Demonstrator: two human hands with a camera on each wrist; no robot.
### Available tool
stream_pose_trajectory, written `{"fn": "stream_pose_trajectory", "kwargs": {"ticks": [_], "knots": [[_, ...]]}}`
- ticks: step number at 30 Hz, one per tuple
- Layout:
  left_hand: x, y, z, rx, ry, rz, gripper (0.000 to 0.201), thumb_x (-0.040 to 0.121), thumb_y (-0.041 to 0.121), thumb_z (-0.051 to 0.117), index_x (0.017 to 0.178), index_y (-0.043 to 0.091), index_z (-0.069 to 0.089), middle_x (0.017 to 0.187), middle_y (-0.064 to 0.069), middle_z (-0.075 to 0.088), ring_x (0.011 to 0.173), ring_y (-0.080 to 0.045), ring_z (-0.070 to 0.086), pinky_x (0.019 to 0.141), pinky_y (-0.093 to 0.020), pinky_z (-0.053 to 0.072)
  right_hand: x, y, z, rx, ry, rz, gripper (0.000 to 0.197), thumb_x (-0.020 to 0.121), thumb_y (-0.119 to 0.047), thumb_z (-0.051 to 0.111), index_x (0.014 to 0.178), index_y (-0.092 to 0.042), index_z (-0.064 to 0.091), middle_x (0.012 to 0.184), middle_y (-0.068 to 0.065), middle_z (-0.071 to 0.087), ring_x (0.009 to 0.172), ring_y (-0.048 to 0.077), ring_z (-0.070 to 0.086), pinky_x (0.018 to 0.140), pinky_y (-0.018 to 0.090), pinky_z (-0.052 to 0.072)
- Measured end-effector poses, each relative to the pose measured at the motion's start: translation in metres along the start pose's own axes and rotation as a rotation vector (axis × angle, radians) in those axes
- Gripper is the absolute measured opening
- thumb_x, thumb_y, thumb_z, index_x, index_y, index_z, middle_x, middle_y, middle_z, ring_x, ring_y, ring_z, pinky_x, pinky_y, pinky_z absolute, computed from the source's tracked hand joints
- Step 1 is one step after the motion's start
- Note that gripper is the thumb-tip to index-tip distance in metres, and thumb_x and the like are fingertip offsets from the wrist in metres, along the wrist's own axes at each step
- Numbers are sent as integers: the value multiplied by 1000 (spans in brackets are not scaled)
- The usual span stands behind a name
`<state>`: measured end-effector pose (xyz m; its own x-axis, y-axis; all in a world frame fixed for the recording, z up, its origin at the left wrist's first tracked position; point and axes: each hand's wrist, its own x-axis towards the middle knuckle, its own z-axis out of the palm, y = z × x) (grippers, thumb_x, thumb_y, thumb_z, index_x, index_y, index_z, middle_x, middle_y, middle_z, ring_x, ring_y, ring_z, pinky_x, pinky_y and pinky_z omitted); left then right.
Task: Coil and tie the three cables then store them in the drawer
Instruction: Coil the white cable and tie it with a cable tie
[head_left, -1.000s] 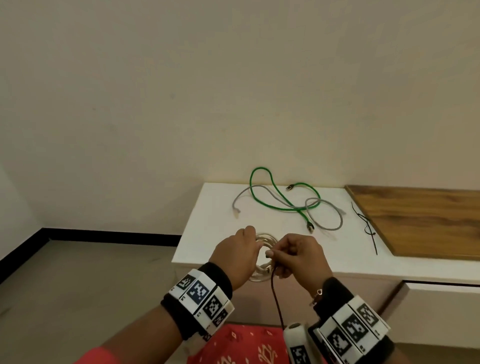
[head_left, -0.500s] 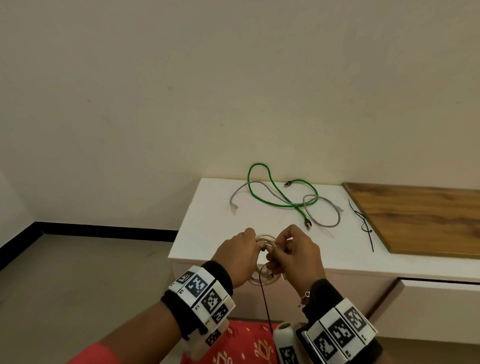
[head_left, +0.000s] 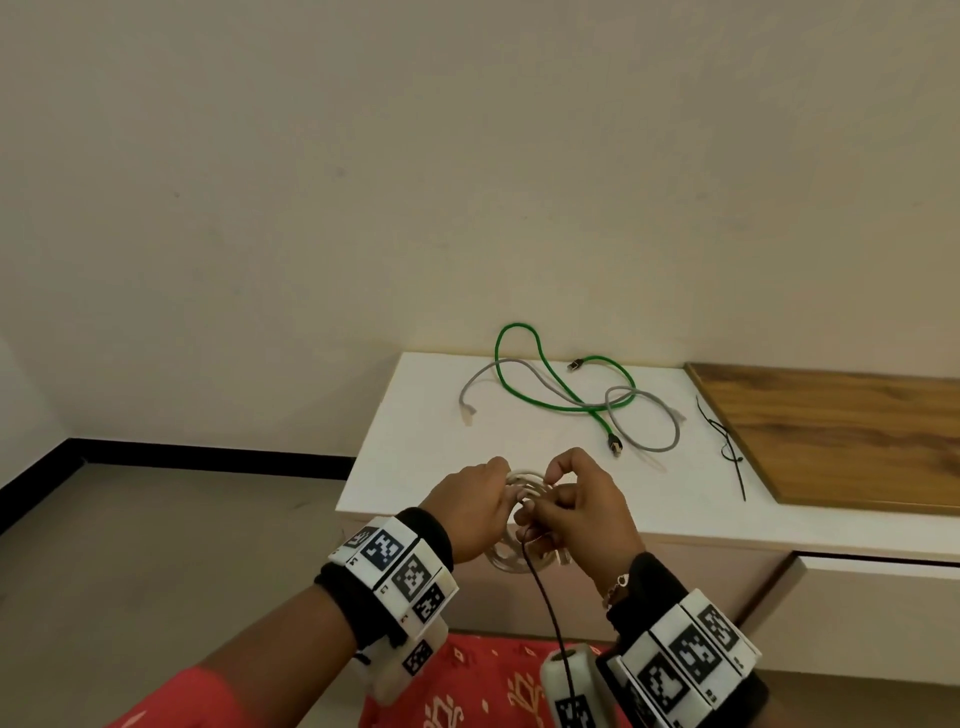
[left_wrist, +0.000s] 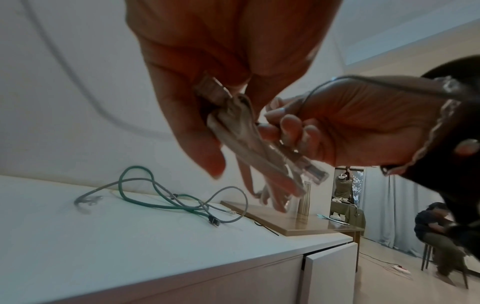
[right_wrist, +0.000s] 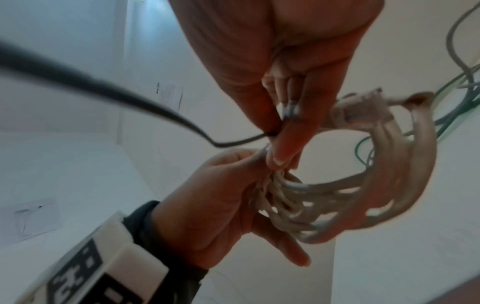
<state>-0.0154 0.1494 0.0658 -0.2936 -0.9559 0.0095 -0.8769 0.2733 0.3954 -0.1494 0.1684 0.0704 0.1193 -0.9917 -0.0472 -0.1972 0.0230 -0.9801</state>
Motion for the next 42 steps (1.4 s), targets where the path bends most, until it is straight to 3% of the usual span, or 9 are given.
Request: {"fn": "stream_pose_trajectory", "kwargs": {"ticks": [4, 7, 10, 14, 20, 26, 33, 38, 42], "knots": [[-1, 0, -2, 41, 1, -26, 30, 98, 28, 35, 109, 2, 45, 109, -18, 61, 96, -34, 58, 75, -36, 43, -2, 1, -2, -97, -57, 41, 25, 77, 10, 57, 82, -11, 46, 72, 20, 65, 48, 19, 61, 42, 21, 47], [-1, 1, 0, 122, 23, -49, 30, 97, 29, 34, 109, 3, 44, 110, -16, 60, 97, -33, 58, 76, -36, 42, -3, 6, 1, -126, -45, 89, 21, 76, 11, 55, 88, -5, 51, 66, 17, 62, 49, 22, 60, 47, 28, 51], [-1, 0, -1, 245, 52, -70, 29, 98, 26, 32, 113, 3, 42, 115, -16, 58, 102, -34, 58, 80, -38, 44, -7, 11, 4, -113, -98, 167, 20, 79, 9, 52, 96, -1, 54, 68, 15, 62, 49, 19, 62, 47, 26, 52], [0, -5, -9, 332, 100, -88, 27, 99, 22, 30, 114, 2, 41, 116, -15, 56, 101, -33, 59, 81, -37, 46, -12, 18, 7, -60, -46, 140, 12, 87, 3, 49, 91, 1, 59, 63, 9, 61, 36, 8, 51, 38, 18, 41], [-2, 2, -5, 411, 109, -54, 24, 98, 18, 31, 117, 4, 40, 118, -13, 52, 101, -30, 58, 74, -33, 43, -10, 15, 9, 34, 72, 105, 6, 84, 2, 57, 79, -2, 59, 63, 14, 67, 35, 12, 54, 37, 20, 43], [-2, 6, 7, 400, 156, -34, 29, 100, 26, 24, 117, 6, 37, 117, -12, 52, 101, -29, 57, 68, -30, 32, -3, 15, 16, 78, 144, 86, 15, 84, 7, 53, 72, -2, 57, 60, 14, 64, 32, 10, 53, 34, 19, 42], [-1, 9, 10, 309, 145, -49, 28, 99, 23, 30, 118, 5, 38, 119, -13, 52, 102, -28, 57, 75, -31, 42, -4, 17, 21, 174, 167, -9, 32, 85, 15, 46, 73, -10, 62, 69, 9, 65, 45, 4, 62, 49, 15, 52], [-2, 10, 8, 254, 119, -35, 32, 98, 18, 33, 126, 4, 36, 125, -15, 50, 106, -30, 56, 84, -34, 44, -4, 22, 20, 319, 162, -24, 28, 84, 19, 39, 74, -4, 51, 75, 9, 68, 45, 10, 61, 47, 20, 53], [-3, 12, 7, 186, 113, -34, 27, 98, 19, 33, 118, 4, 41, 121, -15, 52, 103, -30, 56, 83, -34, 44, -5, 24, 23, 345, 164, -44, 30, 84, 21, 37, 73, -5, 48, 70, 8, 68, 46, 16, 58, 46, 22, 52]]}}
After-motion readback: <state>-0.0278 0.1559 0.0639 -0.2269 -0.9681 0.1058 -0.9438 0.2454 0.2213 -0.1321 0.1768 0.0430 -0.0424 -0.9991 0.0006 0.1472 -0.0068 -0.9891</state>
